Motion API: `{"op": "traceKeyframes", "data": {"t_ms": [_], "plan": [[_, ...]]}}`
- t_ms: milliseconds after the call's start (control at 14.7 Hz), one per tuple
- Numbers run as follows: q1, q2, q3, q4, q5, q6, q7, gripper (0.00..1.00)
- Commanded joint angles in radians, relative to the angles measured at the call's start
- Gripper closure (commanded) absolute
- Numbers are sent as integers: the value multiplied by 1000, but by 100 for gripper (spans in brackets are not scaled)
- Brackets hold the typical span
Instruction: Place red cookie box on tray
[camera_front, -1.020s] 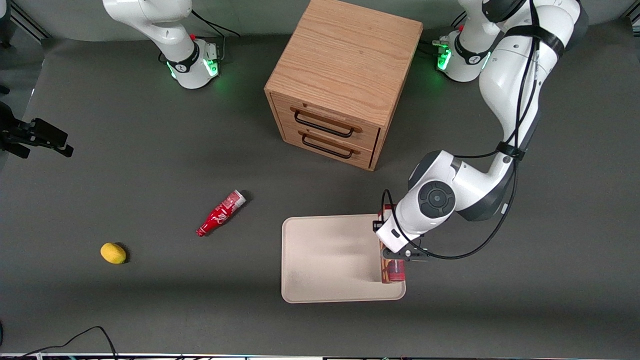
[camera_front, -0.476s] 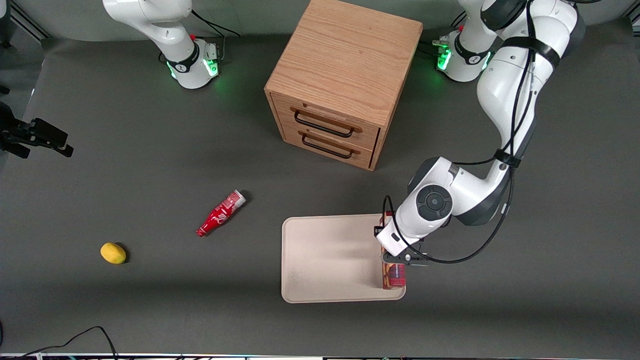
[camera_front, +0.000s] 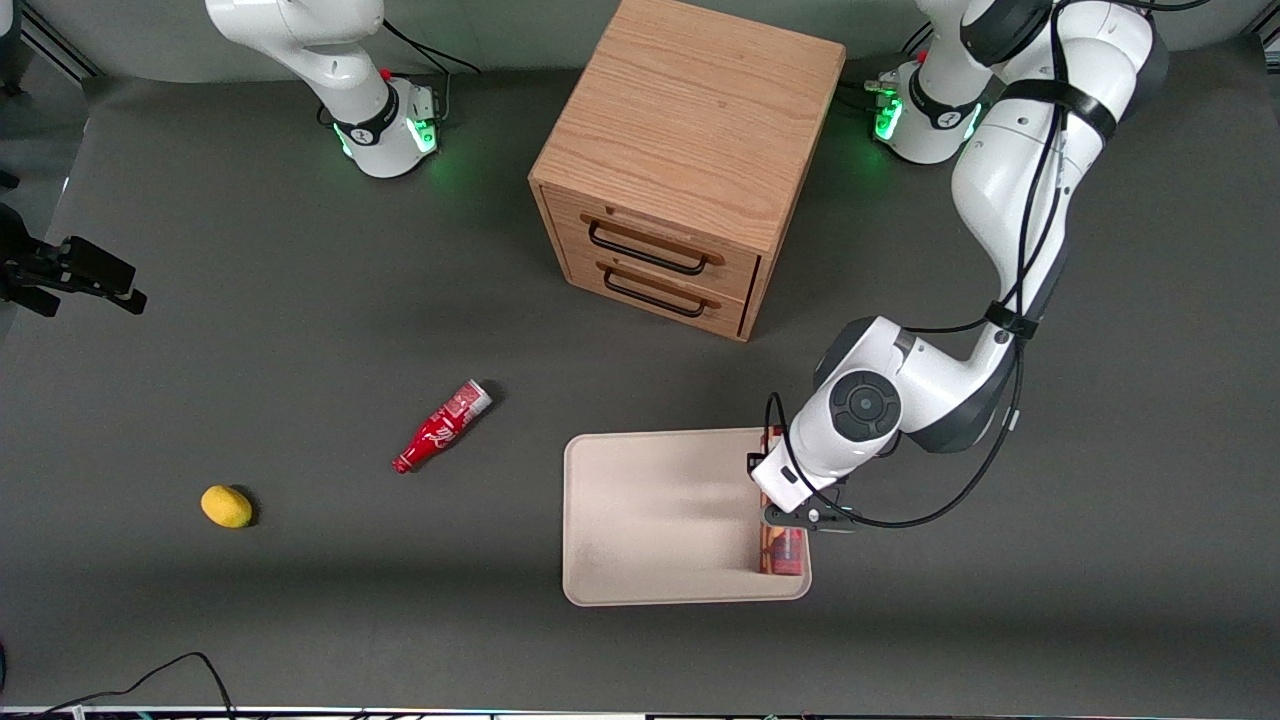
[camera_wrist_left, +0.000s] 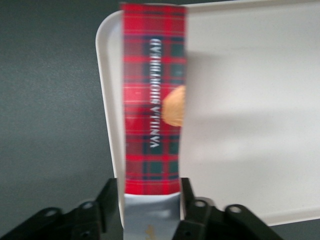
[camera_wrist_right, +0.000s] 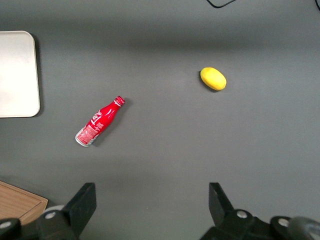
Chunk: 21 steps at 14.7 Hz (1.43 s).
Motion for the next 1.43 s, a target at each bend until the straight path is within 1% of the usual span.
{"op": "traceKeyframes", "data": {"t_ms": [0, 136, 408, 544, 816, 884, 1088, 1224, 1293, 1361], "plan": [[4, -10, 1, -11, 20, -5, -8, 0], [18, -28, 0, -9, 18, -24, -8, 0], [49, -114, -34, 43, -6, -226, 11, 0], [49, -194, -25, 72, -48, -321, 11, 0], [64, -367, -4, 84, -137, -499, 26, 0], [66, -407, 25, 98, -170, -543, 59, 0], [67, -527, 143, 109, -267, -694, 245, 0], [67, -605, 235, 101, -325, -775, 354, 0], [67, -643, 300, 94, -353, -826, 432, 0], [66, -674, 353, 74, -365, -853, 507, 0]]}}
